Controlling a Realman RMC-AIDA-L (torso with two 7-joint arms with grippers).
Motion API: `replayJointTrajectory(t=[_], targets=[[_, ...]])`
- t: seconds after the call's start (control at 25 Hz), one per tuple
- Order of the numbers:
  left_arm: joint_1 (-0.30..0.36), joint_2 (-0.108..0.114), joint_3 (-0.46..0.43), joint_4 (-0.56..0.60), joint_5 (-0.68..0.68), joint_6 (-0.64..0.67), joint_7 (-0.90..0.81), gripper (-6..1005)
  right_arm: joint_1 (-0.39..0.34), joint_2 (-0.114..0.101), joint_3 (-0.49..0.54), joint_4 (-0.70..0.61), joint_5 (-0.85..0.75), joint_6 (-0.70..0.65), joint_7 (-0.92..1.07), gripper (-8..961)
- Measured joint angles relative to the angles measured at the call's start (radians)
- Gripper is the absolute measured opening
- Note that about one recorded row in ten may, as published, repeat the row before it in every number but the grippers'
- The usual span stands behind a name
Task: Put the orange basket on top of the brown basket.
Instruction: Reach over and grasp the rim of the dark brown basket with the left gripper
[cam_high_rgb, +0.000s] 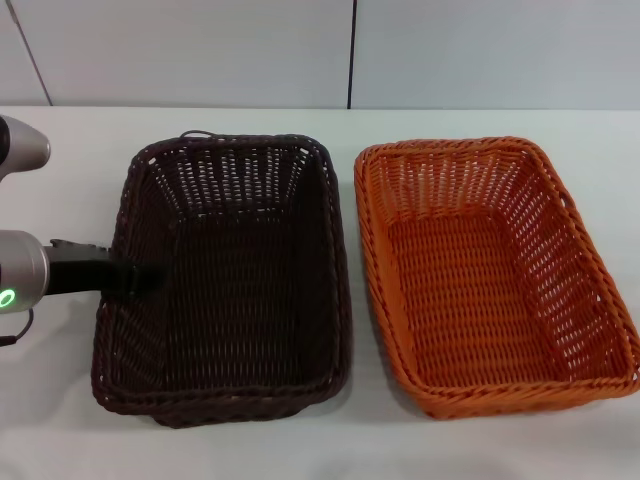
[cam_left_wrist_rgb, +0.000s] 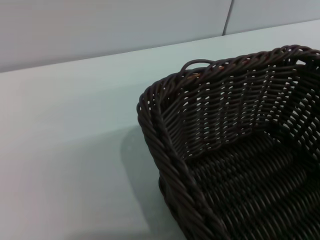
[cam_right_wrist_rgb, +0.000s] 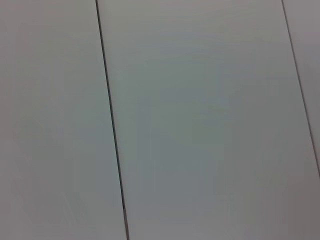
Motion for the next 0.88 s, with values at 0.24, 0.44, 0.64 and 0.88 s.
replayJointTrajectory(t=[0.24,0.44,0.64,0.88], targets=[[0.008,0.001,-0.005,-0.010,-0.002,-0.008,-0.003,436,-0.002,-0.001,-0.004,-0.003,0.000,0.004,-0.001,830],[0.010,0.001,-0.005,-0.030,-0.003,-0.022,0.002,297,-0.003,-0.002,-0.008,-0.004,0.000,0.011,-0.004,830],[-0.003,0.004,-0.017,-0.048,-0.006,-0.043,0.059,263,-0.003,-0.002,-0.005,-0.005,0.000,0.013,-0.005,830],[-0.049,0.003,-0.106,-0.069,-0.027,-0.130,0.196,254,-0.004,-0.002,-0.001,-0.006,0.000,0.015,-0.004,830]])
